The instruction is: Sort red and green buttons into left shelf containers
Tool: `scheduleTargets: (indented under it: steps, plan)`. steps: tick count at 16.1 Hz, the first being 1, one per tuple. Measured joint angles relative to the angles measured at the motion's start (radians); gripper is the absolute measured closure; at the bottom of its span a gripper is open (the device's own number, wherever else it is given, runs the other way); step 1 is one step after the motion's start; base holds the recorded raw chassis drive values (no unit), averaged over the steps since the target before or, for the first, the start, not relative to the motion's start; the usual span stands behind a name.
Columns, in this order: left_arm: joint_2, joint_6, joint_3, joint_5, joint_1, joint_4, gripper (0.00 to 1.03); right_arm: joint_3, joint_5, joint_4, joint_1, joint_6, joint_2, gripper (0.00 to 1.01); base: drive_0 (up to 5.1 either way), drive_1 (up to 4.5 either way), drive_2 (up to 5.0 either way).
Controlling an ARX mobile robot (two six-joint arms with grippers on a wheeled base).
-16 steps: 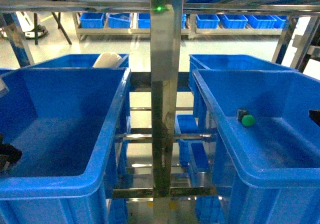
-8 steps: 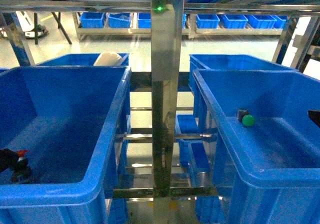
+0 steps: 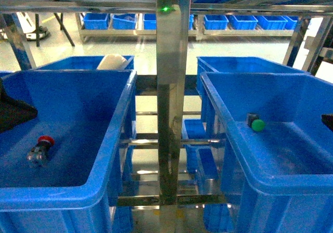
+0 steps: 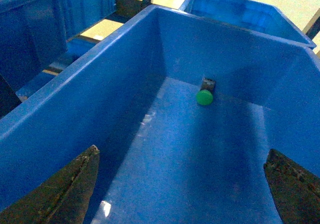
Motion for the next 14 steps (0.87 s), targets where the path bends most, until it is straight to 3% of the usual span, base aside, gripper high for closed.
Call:
scheduleTargets:
  steps: [9,10,11,12,13,14]
  plan:
    - [0.001,-0.005,0.0,0.0,0.001,-0.003,0.05,0.0,0.0,0.0,0.0,0.0,0.0,0.03,0.0,0.0,0.0]
    - [0.001,-0.005,0.0,0.0,0.001,-0.003,0.05,-0.026,0.053,0.135,0.017,0.029,0.022,0.07,0.0,0.0,0.0]
    - [0.026,-0.035,-0.063,-0.068,-0.016,0.26,0.1,-0.077,0.17,0.318,0.04,0.085,0.043,0.16,0.0,0.0,0.0]
    - [0.034,-0.064,-0.126,-0.15,-0.027,0.454,0.18,-0.131,0.23,0.421,0.05,0.127,0.041,0.23,0.0,0.0,0.0]
    - [0.026,-0.114,-0.299,-0.239,-0.041,0.749,0.32,-0.214,0.279,0.537,0.057,0.18,-0.006,0.37,0.0,0.0,0.0]
    - [0.003,-0.132,-0.38,-0.254,-0.047,0.879,0.41,-0.233,0.289,0.549,0.051,0.197,-0.056,0.47,0.0,0.0,0.0]
